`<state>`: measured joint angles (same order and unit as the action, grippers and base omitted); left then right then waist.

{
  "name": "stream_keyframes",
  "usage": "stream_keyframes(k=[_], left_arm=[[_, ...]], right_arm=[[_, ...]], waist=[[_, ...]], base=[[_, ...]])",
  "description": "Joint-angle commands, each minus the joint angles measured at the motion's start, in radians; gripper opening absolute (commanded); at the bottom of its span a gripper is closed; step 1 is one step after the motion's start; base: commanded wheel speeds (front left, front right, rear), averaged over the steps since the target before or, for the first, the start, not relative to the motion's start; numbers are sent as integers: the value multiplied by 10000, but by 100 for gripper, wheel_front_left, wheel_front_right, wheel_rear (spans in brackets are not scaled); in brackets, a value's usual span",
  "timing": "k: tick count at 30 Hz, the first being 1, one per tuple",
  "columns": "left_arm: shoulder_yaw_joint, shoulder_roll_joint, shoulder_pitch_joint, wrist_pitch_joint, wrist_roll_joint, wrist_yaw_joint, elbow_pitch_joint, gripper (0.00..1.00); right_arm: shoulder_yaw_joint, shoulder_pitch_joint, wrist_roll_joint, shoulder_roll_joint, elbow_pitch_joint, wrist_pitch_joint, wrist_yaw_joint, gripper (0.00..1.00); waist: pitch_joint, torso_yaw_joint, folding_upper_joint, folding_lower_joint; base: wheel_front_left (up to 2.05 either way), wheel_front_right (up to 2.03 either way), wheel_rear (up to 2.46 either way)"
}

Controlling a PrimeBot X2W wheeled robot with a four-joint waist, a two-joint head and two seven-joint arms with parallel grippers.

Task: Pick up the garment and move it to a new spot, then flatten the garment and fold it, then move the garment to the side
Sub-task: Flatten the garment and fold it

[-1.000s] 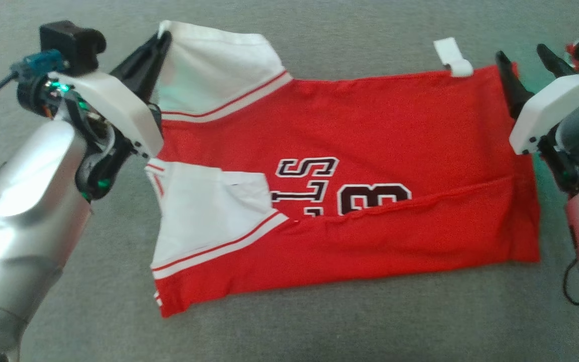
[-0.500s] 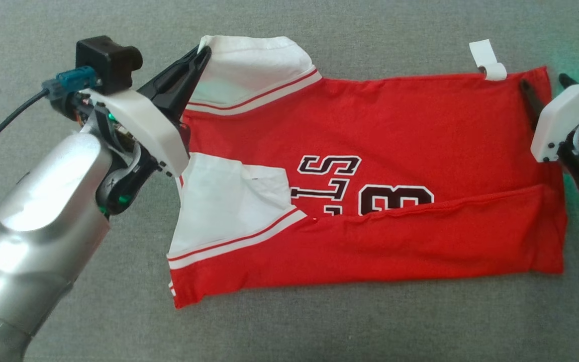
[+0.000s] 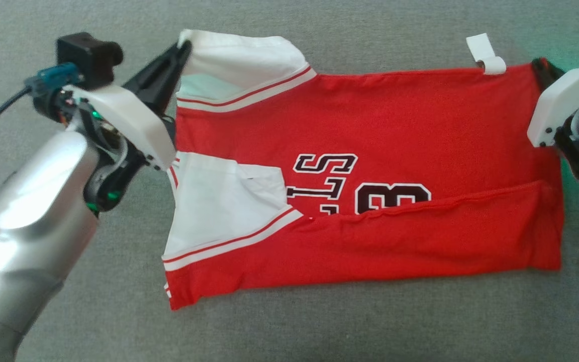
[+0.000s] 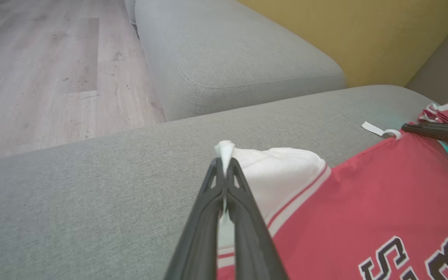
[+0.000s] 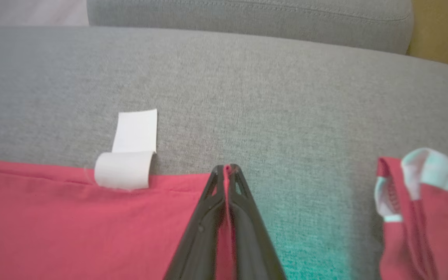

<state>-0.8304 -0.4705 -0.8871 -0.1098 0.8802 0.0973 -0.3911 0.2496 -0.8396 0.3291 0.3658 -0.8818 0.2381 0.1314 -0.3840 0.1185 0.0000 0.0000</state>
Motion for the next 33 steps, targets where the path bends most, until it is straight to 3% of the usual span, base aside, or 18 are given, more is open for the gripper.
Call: stream_keyframes(k=[1,11,22,26,33], left_arm=[[609,-529,-427,142,-43,-100,79,0],[958,-641,-1660,694,-524,-297,-1171,0],[1088,-68,-3582,1866,-1095,-126,-3420,0],[711,244,-3596,1992,-1128,141,-3982,0],[233,207,-2783,1586,-526,314,-3933,0]], right_arm=[[82,-362,228,43,270,-286,-7,0],[101,-1454,1188,-264,438,-981,-7,0],[186,-2744,1800,-789,-263,-1265,-7,0],[461,-2641,2005,-705,-540,-1478,-7,0],[1068,-1940,2783,-427,-485,-1315,-7,0]], waist=[[50,-71,0,0],[-72,-402,0,0],[-332,-540,0,0],[-221,-386,0,0],[226,-179,0,0]], base=[[0,0,0],[0,0,0],[0,0,0],[0,0,0],[0,0,0]])
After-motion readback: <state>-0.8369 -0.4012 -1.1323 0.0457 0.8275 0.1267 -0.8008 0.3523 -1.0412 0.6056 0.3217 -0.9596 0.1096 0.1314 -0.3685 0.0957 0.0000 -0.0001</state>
